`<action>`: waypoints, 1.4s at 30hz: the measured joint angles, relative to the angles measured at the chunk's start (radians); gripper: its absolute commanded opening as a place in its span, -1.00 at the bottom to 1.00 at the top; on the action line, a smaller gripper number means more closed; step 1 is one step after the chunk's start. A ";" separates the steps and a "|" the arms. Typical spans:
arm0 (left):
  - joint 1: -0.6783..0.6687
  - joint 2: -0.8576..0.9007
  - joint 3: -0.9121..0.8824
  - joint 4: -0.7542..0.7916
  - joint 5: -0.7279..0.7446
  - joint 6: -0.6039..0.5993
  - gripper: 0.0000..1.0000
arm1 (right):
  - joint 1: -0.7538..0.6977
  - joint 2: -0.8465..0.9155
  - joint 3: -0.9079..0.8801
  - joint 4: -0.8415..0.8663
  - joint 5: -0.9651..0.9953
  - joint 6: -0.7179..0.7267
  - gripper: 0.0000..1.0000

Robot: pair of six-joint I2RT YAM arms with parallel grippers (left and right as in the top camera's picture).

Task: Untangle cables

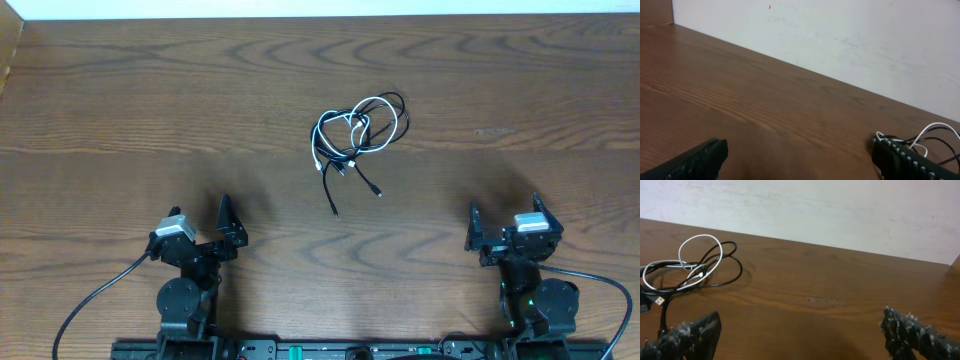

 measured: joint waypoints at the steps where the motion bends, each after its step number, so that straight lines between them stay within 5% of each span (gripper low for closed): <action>1: 0.000 0.000 0.000 0.000 0.000 0.000 0.96 | 0.000 0.000 0.000 0.000 0.000 0.000 0.99; 42: 0.000 0.000 0.000 0.000 0.000 0.000 0.96 | 0.000 0.000 0.000 0.010 -0.126 0.042 0.99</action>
